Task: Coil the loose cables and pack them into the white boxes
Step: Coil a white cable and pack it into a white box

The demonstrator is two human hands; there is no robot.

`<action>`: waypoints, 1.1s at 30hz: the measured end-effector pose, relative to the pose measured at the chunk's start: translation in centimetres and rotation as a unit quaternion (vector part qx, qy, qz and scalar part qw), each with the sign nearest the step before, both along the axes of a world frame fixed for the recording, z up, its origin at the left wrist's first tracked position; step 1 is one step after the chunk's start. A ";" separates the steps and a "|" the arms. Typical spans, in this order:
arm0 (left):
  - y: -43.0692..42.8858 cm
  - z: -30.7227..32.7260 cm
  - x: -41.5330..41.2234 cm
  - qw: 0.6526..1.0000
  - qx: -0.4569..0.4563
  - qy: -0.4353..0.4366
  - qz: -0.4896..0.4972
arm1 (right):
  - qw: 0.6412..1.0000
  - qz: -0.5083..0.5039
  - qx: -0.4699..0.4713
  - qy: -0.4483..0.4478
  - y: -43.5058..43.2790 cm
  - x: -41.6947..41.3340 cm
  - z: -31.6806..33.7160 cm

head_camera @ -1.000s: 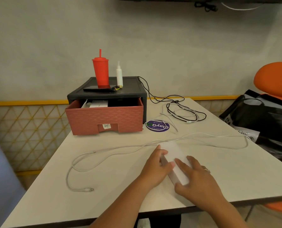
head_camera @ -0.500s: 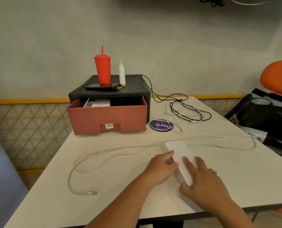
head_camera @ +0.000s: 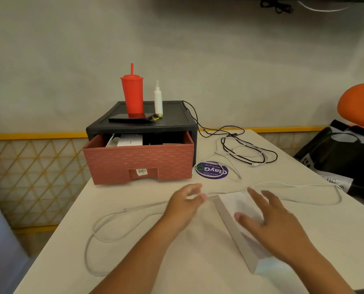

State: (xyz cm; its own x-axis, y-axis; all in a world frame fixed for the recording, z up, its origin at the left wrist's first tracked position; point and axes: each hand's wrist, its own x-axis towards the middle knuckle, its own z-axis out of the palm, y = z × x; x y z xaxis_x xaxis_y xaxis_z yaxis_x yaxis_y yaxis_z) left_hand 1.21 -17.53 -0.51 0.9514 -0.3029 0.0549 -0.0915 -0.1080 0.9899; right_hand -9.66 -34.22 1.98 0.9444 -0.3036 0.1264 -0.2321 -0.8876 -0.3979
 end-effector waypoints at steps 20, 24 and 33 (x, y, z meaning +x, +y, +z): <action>7.3 1.5 12.4 0.800 -0.498 0.270 0.196 | 0.788 -0.069 0.610 -0.040 3.3 27.7 1.7; 6.9 1.3 13.4 0.786 -0.525 0.251 0.210 | 0.764 -0.062 0.641 -0.029 3.4 29.5 1.2; 7.1 1.3 12.4 0.795 -0.512 0.241 0.219 | 0.767 -0.088 0.635 -0.002 4.0 30.5 2.8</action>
